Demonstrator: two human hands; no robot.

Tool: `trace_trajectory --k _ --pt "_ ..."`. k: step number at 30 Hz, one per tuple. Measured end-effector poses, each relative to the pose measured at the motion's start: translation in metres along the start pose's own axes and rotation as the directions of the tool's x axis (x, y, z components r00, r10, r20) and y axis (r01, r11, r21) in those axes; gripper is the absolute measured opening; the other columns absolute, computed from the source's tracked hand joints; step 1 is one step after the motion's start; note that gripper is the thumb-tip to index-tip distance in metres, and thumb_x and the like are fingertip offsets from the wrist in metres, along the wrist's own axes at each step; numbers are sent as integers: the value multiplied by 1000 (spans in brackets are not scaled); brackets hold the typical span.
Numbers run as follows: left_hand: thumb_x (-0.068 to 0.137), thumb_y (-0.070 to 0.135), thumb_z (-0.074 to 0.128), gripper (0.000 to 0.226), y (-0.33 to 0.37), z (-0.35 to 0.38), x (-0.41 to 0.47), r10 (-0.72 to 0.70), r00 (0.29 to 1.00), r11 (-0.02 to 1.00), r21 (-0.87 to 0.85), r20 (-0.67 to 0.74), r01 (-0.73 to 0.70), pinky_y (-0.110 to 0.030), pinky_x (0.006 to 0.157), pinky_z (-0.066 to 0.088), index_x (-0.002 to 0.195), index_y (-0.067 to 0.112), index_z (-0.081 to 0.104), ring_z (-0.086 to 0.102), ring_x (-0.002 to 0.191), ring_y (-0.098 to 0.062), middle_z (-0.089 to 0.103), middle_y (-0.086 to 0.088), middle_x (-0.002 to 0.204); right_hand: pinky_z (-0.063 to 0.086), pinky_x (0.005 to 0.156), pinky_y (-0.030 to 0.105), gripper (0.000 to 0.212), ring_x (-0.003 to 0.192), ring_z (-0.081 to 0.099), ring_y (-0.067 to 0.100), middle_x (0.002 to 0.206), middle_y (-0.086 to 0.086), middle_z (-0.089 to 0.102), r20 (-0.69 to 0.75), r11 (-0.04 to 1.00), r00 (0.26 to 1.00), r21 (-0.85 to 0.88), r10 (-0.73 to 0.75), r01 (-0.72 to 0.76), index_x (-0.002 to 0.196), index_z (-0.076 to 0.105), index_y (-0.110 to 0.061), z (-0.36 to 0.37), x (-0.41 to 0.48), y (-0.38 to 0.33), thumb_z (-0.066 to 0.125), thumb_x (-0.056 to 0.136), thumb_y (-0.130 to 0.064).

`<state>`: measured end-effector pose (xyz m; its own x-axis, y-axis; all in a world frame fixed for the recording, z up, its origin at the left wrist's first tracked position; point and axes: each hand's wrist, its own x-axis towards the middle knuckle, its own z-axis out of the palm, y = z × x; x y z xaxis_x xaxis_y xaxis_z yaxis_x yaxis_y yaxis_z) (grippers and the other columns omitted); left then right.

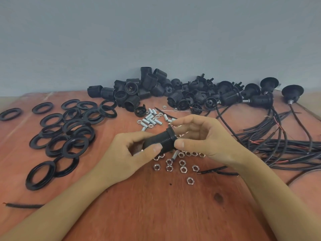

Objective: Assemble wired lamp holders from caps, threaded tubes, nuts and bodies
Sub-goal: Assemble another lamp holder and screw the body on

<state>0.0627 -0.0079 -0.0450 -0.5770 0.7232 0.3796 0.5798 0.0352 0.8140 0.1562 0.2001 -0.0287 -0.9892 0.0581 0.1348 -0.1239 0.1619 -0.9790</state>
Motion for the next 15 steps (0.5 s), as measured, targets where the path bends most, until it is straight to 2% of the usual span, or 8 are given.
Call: trace_trajectory --k 2,3,6,9,11,13,14,15 --pt "82 42 68 27 -1 1 0 89 996 990 113 -15 -87 -17 65 47 106 30 70 64 74 -9 69 11 84 53 67 26 30 68 66 13 78 1 72 -96 995 995 -102 -12 2 97 69 -27 7 1 2 71 74 -46" --pt "81 42 69 31 -1 2 0 127 992 981 151 -24 -122 -14 67 45 110 29 68 64 77 -9 69 11 87 48 61 23 25 60 60 11 69 2 68 -115 992 993 -126 -35 20 87 70 -28 11 2 2 63 80 -51" --pt "82 42 69 36 0 3 1 144 985 978 164 -91 -128 -11 68 42 114 29 66 61 74 -5 68 12 89 45 56 21 63 53 54 17 59 3 66 -157 991 987 -137 -29 7 61 69 -19 15 2 1 37 90 -66" --pt "81 46 67 40 0 1 0 101 980 988 136 -169 -79 -15 64 46 114 25 68 61 69 -4 67 19 86 42 52 18 72 43 48 12 41 4 51 -260 988 965 -147 -4 -36 45 64 -19 10 4 -2 30 90 -64" --pt "80 47 66 39 0 1 1 91 979 989 128 -184 -68 -19 62 49 113 26 68 60 67 -5 65 20 83 42 51 20 67 42 45 12 43 6 48 -291 992 957 -116 9 -44 52 67 -16 10 5 -2 33 89 -61" --pt "81 46 66 38 1 2 1 99 978 988 134 -185 -75 -18 61 49 113 27 67 57 65 -3 64 21 82 44 50 21 60 47 48 12 51 5 53 -238 997 970 -37 56 -67 83 75 -15 13 5 -2 35 88 -59" --pt "81 46 66 37 2 2 1 103 977 987 139 -186 -78 -16 62 47 113 27 67 57 66 -3 64 21 83 44 50 22 62 48 49 12 54 5 56 -199 996 977 -15 82 -86 91 75 -13 15 4 -3 35 87 -61" --pt "82 46 65 37 2 1 1 107 976 987 142 -188 -81 -14 63 46 113 26 67 58 67 -2 64 21 83 43 51 24 66 49 49 13 53 5 56 -177 995 980 -20 93 -98 86 75 -11 16 4 -3 35 86 -63"
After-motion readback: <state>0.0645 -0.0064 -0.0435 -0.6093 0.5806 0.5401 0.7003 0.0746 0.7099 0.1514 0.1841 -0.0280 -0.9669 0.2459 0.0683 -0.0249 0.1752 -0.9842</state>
